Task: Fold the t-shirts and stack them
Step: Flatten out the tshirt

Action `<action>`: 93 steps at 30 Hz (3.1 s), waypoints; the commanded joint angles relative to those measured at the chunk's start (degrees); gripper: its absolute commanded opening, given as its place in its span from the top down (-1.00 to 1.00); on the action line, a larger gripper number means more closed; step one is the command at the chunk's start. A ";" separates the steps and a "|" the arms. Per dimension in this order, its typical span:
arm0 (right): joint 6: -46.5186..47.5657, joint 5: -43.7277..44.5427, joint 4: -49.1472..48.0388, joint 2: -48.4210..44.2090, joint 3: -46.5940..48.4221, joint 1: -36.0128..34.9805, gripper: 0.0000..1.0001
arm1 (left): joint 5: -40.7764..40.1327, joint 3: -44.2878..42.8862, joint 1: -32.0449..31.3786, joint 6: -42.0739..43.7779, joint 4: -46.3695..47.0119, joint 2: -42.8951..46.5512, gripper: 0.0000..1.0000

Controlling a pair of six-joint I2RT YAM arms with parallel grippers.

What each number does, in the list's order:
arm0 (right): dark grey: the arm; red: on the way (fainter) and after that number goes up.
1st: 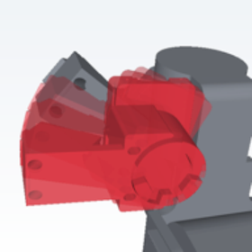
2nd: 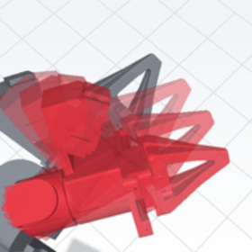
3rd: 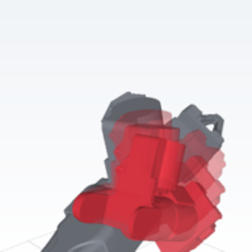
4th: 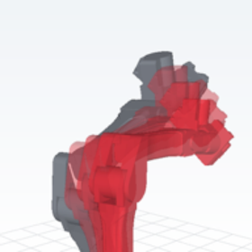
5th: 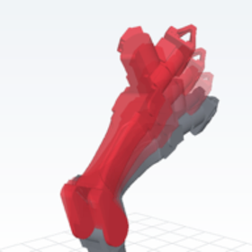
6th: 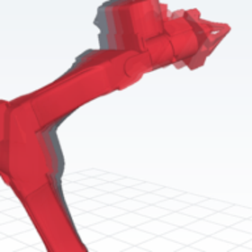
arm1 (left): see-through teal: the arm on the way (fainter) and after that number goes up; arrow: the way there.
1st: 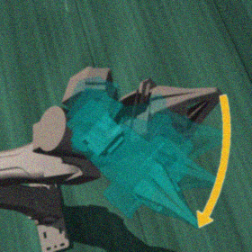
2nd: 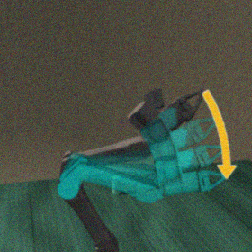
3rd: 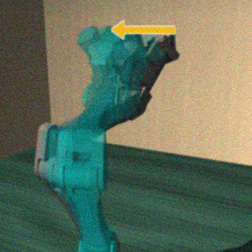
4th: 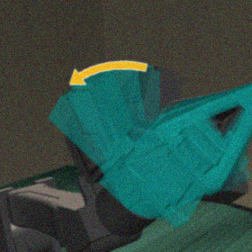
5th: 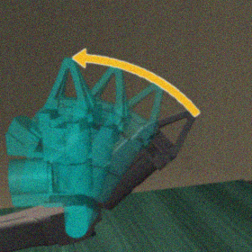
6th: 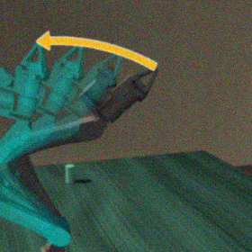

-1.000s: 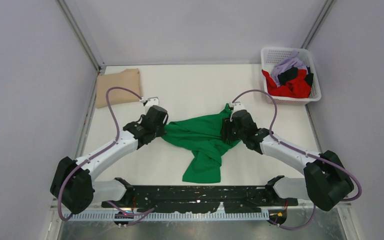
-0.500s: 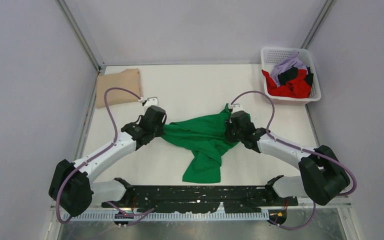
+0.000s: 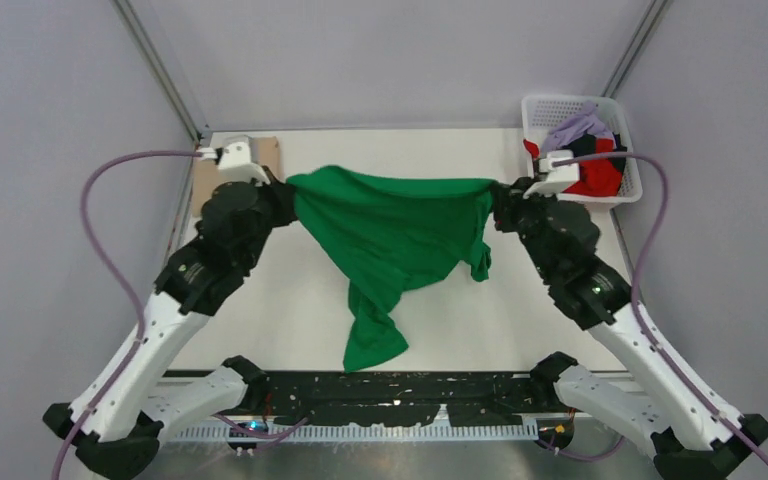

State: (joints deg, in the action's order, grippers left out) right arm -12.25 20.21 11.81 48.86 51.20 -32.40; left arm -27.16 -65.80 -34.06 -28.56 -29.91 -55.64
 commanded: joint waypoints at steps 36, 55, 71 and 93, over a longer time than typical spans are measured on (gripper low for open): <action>5.97 2.50 16.36 8.08 46.92 0.02 0.90 | -11.41 -33.26 3.48 25.95 8.07 -8.52 1.00; -6.72 -14.38 9.43 73.48 56.69 18.55 -0.52 | 0.84 -74.80 14.64 11.80 -11.66 -82.28 -0.99; -4.01 -16.73 1.41 52.60 28.27 13.34 -0.91 | 18.76 -6.31 10.61 -5.83 0.56 -30.87 -0.99; -8.95 -15.84 0.53 59.54 18.06 8.42 -0.91 | 31.11 11.57 13.49 -18.85 6.26 -40.32 -0.99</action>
State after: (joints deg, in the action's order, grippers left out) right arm -18.48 2.61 13.21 109.65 73.17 -23.79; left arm 3.14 -44.31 -22.92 -48.88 -20.08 -84.71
